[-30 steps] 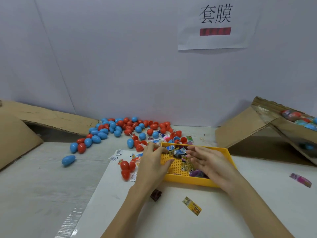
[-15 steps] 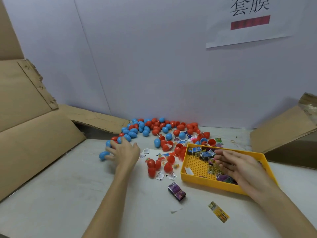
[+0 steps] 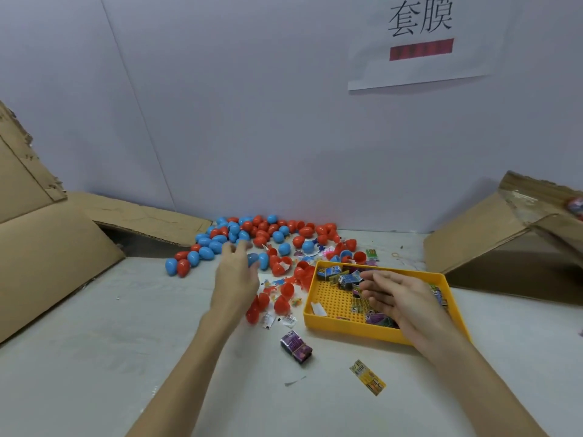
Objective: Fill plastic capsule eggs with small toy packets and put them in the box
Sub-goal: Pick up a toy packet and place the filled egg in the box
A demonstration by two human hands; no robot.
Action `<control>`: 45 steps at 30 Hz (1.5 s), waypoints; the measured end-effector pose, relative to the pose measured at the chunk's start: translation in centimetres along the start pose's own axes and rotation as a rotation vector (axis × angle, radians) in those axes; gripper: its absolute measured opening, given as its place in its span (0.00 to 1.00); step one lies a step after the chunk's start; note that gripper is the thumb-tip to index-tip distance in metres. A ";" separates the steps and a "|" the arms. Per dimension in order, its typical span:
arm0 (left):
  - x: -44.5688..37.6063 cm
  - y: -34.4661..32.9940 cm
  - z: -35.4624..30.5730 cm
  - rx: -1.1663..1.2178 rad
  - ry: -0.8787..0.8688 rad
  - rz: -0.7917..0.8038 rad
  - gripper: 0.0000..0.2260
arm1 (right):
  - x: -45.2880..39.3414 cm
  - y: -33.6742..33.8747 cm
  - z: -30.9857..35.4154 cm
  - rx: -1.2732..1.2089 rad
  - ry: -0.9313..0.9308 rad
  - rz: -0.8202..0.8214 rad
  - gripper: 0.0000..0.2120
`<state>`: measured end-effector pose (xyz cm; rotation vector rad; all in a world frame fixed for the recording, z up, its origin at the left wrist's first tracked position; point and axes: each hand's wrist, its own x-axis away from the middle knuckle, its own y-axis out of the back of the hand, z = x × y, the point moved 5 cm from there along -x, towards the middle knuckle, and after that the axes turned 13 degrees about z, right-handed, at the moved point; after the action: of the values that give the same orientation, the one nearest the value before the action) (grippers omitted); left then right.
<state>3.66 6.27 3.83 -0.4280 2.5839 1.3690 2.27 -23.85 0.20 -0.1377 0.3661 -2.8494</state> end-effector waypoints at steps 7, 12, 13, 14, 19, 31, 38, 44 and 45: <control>4.9 -7.1 -11.6 0.247 -0.509 0.193 0.15 | 1.0 -0.4 0.6 0.212 0.076 0.029 0.11; 6.2 -8.3 -12.1 0.227 -0.585 0.201 0.19 | 1.1 -0.6 0.5 0.364 0.099 -0.010 0.13; 6.3 -8.2 -12.0 0.258 -0.591 0.204 0.20 | 1.1 -0.5 0.5 0.352 0.108 -0.022 0.13; 6.4 -8.0 -11.9 0.286 -0.598 0.200 0.20 | 1.1 -0.5 0.5 0.335 0.110 -0.029 0.12; 6.7 -7.7 -11.7 0.342 -0.603 0.163 0.15 | 1.1 -0.6 0.4 0.317 0.119 -0.042 0.13; 6.6 -7.5 -11.7 0.408 -0.583 0.159 0.13 | 0.9 -0.9 0.4 0.315 0.114 -0.002 0.14; 6.2 -7.5 -10.9 0.499 -0.485 0.196 0.08 | 1.0 -0.7 0.7 0.354 0.188 0.024 0.07; 5.9 -7.4 -11.0 0.496 -0.572 0.292 0.15 | 0.9 -0.6 0.6 0.391 0.194 -0.030 0.08; 5.6 -7.3 -10.7 0.533 -0.526 0.278 0.13 | 0.9 -0.5 0.6 0.433 0.198 -0.050 0.08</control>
<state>0.56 -7.41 2.41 0.3410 2.4554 0.6649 1.33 -23.74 1.00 0.2236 -0.2255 -2.9195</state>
